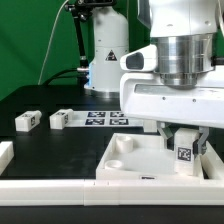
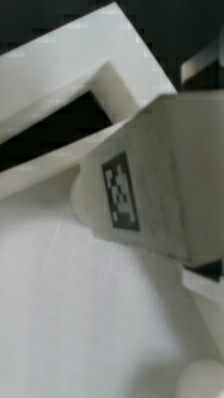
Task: Assemble one leg
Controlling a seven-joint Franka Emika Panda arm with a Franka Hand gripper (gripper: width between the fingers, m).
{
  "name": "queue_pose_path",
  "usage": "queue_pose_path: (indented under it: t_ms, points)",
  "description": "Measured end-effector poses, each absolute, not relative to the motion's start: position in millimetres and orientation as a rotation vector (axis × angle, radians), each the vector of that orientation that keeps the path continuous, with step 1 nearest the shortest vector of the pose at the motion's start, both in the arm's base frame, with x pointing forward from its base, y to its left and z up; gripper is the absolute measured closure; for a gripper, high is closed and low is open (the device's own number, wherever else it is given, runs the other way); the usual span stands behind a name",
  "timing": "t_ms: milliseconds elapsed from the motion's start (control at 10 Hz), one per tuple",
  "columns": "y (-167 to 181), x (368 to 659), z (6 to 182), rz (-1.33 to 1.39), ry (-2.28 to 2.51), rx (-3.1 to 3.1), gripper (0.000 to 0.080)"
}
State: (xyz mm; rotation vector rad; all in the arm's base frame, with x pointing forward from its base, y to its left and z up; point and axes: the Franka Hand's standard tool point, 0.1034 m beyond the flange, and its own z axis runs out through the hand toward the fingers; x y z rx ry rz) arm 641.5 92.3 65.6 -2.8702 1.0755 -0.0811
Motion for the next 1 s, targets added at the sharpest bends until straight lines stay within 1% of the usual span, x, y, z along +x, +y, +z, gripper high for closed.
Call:
queue_pose_path:
  t_ms: [200,300,400,500,600,700,800,1000]
  points:
    - [88.3,640.9,65.7,-0.082,1.138,-2.856,0.0492]
    - [88.5,640.9,65.3,-0.082,1.137,-2.855,0.044]
    - [88.5,640.9,65.3,-0.082,1.138,-2.855,0.044]
    - [88.5,640.9,65.2,-0.081,1.138,-2.855,0.0265]
    - [88.5,640.9,65.2,-0.081,1.138,-2.855,0.0177]
    - [88.5,640.9,65.2,-0.081,1.138,-2.855,0.0177]
    - [88.5,640.9,65.2,-0.081,1.138,-2.855,0.0152]
    - [88.5,640.9,65.2,-0.081,1.138,-2.855,0.015]
